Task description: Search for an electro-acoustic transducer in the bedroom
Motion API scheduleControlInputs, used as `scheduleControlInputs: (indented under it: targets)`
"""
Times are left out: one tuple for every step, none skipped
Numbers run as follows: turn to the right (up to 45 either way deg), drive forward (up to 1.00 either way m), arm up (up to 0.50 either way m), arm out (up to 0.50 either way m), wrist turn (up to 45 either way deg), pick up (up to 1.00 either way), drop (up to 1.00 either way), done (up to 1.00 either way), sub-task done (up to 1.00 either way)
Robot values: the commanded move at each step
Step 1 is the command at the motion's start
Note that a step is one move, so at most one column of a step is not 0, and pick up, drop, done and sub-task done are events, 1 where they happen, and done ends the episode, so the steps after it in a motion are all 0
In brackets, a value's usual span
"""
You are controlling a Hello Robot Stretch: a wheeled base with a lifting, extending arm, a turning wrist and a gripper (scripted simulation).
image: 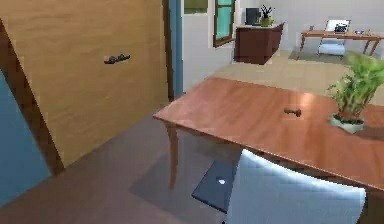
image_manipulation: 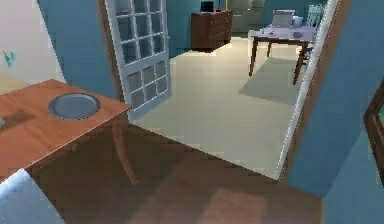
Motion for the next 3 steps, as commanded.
scheduleControlInputs:
  targets:
    - [45.0, 0.0, 0.0, 0.0, 0.0, 0.0, 0.0, 0.0, 0.0]
    - [45.0, 0.0, 0.0, 0.0, 0.0, 0.0, 0.0, 0.0, 0.0]
    - [15.0, 0.0, 0.0, 0.0, 0.0, 0.0, 0.0, 0.0, 0.0]
